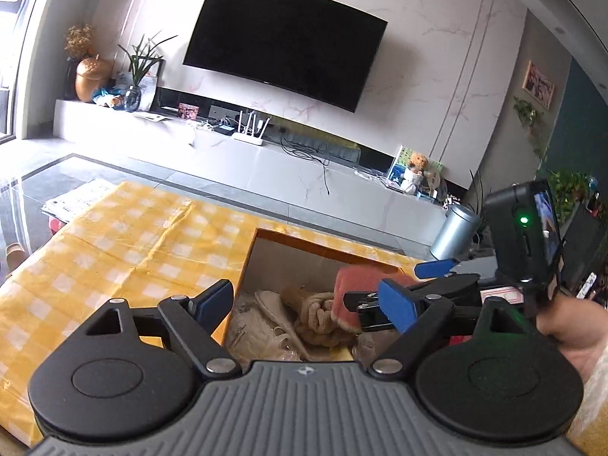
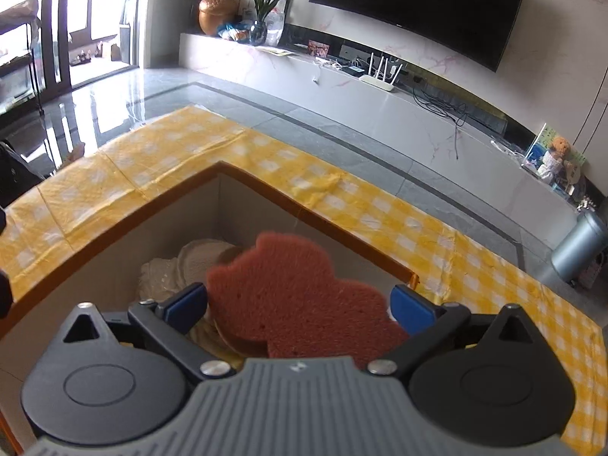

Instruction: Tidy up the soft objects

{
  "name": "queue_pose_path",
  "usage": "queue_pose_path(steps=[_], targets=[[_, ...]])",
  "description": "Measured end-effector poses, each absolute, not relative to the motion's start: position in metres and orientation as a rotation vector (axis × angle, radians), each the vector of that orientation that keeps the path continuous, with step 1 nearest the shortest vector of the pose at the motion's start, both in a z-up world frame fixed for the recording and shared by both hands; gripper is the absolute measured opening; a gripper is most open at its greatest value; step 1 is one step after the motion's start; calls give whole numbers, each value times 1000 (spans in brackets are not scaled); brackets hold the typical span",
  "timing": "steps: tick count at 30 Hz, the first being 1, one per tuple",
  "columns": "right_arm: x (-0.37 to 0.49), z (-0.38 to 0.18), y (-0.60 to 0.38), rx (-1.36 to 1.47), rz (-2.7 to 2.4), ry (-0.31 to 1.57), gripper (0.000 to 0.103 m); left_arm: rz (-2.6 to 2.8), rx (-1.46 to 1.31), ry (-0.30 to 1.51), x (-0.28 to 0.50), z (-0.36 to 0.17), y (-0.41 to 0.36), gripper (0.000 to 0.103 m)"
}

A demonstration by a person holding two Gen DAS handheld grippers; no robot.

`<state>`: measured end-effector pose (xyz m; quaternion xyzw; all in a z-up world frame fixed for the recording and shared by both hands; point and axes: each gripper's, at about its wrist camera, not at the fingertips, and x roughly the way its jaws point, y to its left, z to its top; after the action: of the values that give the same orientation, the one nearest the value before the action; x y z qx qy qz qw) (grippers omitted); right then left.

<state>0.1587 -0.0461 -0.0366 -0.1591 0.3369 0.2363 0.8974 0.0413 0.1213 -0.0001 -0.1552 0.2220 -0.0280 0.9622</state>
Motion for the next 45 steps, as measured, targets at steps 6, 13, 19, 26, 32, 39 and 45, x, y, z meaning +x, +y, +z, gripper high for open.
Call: queue_pose_path(steps=[6, 13, 19, 26, 32, 39, 45], targets=[[163, -28, -50, -205, 490, 734, 101, -32, -312, 451, 43, 1, 124, 101], [173, -19, -57, -101, 526, 857, 101, -74, -327, 419, 41, 3, 125, 101], [160, -10, -72, 11, 569, 784, 101, -69, -390, 402, 41, 5, 132, 101], [123, 13, -111, 61, 482, 629, 101, -10, -295, 387, 36, 23, 112, 101], [147, -8, -131, 203, 507, 881, 95, -46, -233, 395, 36, 36, 83, 101], [153, -49, -80, 196, 777, 1056, 77, -4, -259, 445, 38, 37, 73, 101], [110, -21, -124, 165, 555, 879, 87, 73, -182, 460, 35, 41, 55, 101]])
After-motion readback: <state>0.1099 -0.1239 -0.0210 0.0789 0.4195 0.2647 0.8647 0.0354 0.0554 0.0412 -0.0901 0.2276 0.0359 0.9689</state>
